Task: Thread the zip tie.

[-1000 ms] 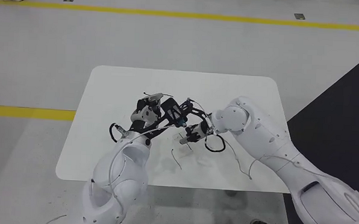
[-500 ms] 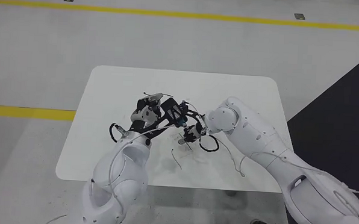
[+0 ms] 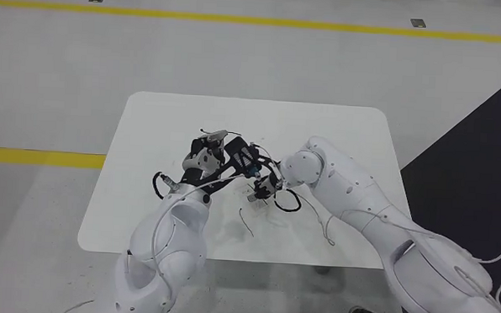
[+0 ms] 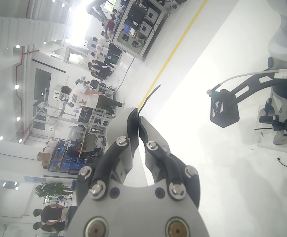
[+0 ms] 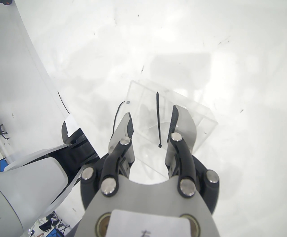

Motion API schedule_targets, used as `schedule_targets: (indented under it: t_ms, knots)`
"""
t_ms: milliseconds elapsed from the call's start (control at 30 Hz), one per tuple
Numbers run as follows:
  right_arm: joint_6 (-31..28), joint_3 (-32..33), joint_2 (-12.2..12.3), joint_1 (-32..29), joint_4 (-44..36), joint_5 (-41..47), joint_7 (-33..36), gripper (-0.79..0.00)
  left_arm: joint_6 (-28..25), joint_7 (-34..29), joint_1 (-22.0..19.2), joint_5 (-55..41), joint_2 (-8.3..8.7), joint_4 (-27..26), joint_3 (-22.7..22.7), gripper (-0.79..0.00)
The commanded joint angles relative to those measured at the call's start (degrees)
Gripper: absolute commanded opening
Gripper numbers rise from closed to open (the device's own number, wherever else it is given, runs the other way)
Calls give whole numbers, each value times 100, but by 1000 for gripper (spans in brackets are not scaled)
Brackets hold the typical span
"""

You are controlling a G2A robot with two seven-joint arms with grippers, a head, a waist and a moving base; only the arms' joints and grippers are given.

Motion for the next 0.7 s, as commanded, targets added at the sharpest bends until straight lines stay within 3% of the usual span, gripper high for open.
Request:
schedule_targets:
  t_ms: [0, 667]
  knots:
    - [-15, -10, -35, 14, 67, -17, -18, -459, 0, 0, 0, 0, 0, 0, 0, -785]
    - [-197, -9, -287, 100, 530, -413, -363, -579, 0, 0, 0, 0, 0, 0, 0, -785]
